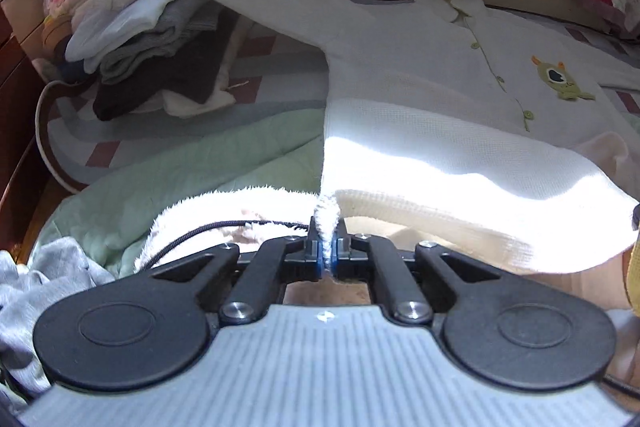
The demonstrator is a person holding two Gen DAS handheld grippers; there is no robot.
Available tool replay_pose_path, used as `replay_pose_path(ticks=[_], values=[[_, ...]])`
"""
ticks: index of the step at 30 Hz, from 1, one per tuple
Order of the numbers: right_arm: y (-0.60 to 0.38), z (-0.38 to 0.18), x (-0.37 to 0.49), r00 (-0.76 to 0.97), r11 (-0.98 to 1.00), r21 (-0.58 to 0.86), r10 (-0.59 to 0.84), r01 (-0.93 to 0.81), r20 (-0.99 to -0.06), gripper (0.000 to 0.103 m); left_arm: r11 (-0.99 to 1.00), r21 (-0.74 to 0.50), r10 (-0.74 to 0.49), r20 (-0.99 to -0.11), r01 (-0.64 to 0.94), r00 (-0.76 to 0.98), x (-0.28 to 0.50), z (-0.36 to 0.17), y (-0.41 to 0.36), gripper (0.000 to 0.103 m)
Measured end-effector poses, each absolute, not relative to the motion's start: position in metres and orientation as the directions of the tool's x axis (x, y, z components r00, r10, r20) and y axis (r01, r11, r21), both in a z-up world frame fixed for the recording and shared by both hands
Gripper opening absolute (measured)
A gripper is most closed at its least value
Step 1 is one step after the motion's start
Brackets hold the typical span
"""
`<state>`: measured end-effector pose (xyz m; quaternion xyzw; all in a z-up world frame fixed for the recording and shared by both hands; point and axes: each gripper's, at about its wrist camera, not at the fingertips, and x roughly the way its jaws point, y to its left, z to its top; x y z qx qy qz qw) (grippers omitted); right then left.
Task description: Fold clothes
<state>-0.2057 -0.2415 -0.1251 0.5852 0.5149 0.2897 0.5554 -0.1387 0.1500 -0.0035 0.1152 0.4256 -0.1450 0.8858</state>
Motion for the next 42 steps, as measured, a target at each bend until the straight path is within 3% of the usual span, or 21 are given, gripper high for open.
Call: replay_pose_path(ticks=[5,8,11,14,16,18,20,23,25,28,29,30,31,32,35,38,40,42], values=[[-0.242,-0.101,-0.210,0.310,0.494,0.859,0.803,0.133,-0.509,0.007,0.951,0.012,-0.181,-0.788,0.309,0.588,-0.132,-0.008,0.159,0.004],[-0.235,-0.080,-0.223,0.354,0.639,0.769,0.723,-0.015,-0.594,0.007,0.948,0.005,-0.189,-0.796,0.318,0.575,-0.130,-0.007,0.159,0.004],[-0.228,-0.059,-0.237,0.430,0.794,0.585,0.591,-0.163,-0.682,0.012,0.953,-0.023,-0.199,-0.799,0.301,0.568,-0.128,-0.004,0.162,0.004],[-0.221,-0.052,-0.248,0.516,0.903,0.340,0.430,-0.264,-0.741,0.017,0.960,-0.077,-0.221,-0.800,0.270,0.558,-0.126,-0.004,0.168,0.004],[-0.213,-0.052,-0.253,0.564,0.934,0.146,0.316,-0.325,-0.763,0.027,0.962,-0.095,-0.228,-0.798,0.257,0.558,-0.126,-0.005,0.170,0.004],[-0.201,-0.065,-0.257,0.575,0.908,-0.094,0.176,-0.408,-0.799,0.036,0.963,-0.103,-0.230,-0.797,0.250,0.558,-0.124,-0.006,0.171,0.004],[-0.195,-0.079,-0.258,0.592,0.858,-0.259,0.064,-0.443,-0.803,0.036,0.964,-0.107,-0.230,-0.797,0.244,0.558,-0.122,-0.007,0.171,0.004],[-0.198,-0.086,-0.261,0.629,0.829,-0.356,-0.007,-0.431,-0.777,0.038,0.965,-0.105,-0.225,-0.799,0.239,0.557,-0.119,-0.009,0.168,0.004],[-0.200,-0.090,-0.258,0.623,0.820,-0.374,-0.027,-0.434,-0.782,0.049,0.965,-0.100,-0.222,-0.801,0.241,0.556,-0.118,-0.009,0.166,0.004],[-0.198,-0.104,-0.253,0.607,0.792,-0.411,-0.066,-0.451,-0.792,0.047,0.964,-0.090,-0.218,-0.803,0.249,0.554,-0.116,-0.009,0.163,0.004],[-0.200,-0.107,-0.253,0.601,0.787,-0.411,-0.065,-0.460,-0.797,0.046,0.964,-0.087,-0.217,-0.804,0.253,0.553,-0.116,-0.008,0.163,0.004],[-0.202,-0.110,-0.253,0.595,0.781,-0.411,-0.064,-0.469,-0.801,0.035,0.963,-0.085,-0.218,-0.805,0.256,0.551,-0.116,-0.008,0.163,0.004],[-0.204,-0.111,-0.253,0.584,0.787,-0.394,-0.053,-0.475,-0.810,0.011,0.962,-0.087,-0.219,-0.806,0.257,0.550,-0.115,-0.007,0.164,0.004],[-0.207,-0.109,-0.251,0.568,0.802,-0.360,-0.033,-0.475,-0.822,0.006,0.962,-0.089,-0.221,-0.807,0.257,0.548,-0.114,-0.007,0.164,0.004],[-0.228,-0.090,-0.243,0.527,0.907,-0.142,0.098,-0.396,-0.844,0.006,0.962,-0.089,-0.221,-0.807,0.257,0.548,-0.113,-0.005,0.164,0.004],[-0.258,-0.065,-0.234,0.504,0.948,0.228,0.313,-0.224,-0.805,0.006,0.960,-0.087,-0.226,-0.801,0.267,0.554,-0.113,-0.002,0.162,0.004],[-0.279,-0.054,-0.230,0.489,0.824,0.558,0.527,-0.095,-0.695,0.007,0.959,-0.089,-0.231,-0.799,0.270,0.555,-0.112,-0.001,0.161,0.004],[-0.280,-0.055,-0.231,0.442,0.619,0.784,0.717,-0.046,-0.540,0.007,0.959,-0.092,-0.232,-0.798,0.269,0.556,-0.111,-0.001,0.161,0.004]])
